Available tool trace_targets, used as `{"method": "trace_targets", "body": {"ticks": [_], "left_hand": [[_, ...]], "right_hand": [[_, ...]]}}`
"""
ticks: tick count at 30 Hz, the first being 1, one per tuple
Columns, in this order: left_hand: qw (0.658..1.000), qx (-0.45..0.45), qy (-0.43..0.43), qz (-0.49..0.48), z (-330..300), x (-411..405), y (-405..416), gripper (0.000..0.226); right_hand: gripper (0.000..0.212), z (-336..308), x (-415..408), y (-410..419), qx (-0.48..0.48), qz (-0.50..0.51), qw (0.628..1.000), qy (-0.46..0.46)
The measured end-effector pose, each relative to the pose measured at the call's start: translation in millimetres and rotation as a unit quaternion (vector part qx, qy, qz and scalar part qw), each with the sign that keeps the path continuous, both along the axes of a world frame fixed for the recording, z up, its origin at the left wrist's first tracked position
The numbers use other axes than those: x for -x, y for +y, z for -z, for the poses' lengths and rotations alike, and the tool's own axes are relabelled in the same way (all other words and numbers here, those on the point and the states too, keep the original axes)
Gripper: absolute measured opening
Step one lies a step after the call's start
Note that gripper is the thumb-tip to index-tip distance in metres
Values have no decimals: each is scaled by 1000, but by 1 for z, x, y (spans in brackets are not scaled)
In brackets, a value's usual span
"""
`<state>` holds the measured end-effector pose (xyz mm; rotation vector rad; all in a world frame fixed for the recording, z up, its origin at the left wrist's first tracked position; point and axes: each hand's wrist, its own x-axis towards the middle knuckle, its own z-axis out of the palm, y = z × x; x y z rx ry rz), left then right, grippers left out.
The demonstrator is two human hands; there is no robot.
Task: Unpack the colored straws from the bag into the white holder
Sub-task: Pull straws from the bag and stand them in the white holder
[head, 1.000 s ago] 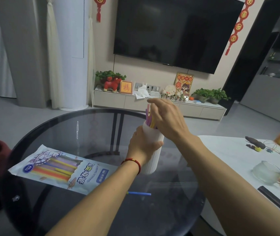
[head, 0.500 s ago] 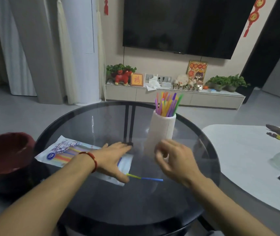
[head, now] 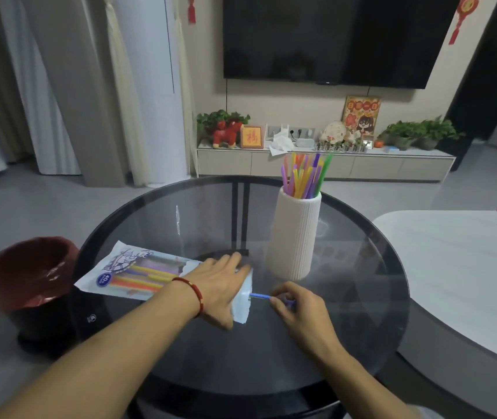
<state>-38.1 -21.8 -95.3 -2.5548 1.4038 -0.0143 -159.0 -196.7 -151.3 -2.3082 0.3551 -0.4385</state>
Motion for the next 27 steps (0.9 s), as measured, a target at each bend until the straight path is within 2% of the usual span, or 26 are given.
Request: {"method": "trace_targets", "body": {"ticks": [4,9,13,15,19,24,27], "left_hand": [[996,25,-90,15,-10,12,-6,92],[980,-2,-189,65,-24,22,-18,117],[979,-4,-195,66,-24,25,-24,120],[981,-1,-183,62,-23,23,-23,121],[987,18,-157,35,-18,18,-15,122],[991,57,-122,26,-18,14,-11,119],[993,57,-102,7,-14,9,-8,119]], "right_hand": [[13,-5,-6,2,-79,26,997,4],[26,-13,-12,11,-199,38,979,25],[32,-13,-16,19,-364,10,931,42],[37,-11,-18,21,-413,2,910,30],[22,-12,-19,20,-384,48,922,-19],[16,-16,-18,20,-380,18,924,-20],[11,-19,-17,17,-344,26,938,-32]]}}
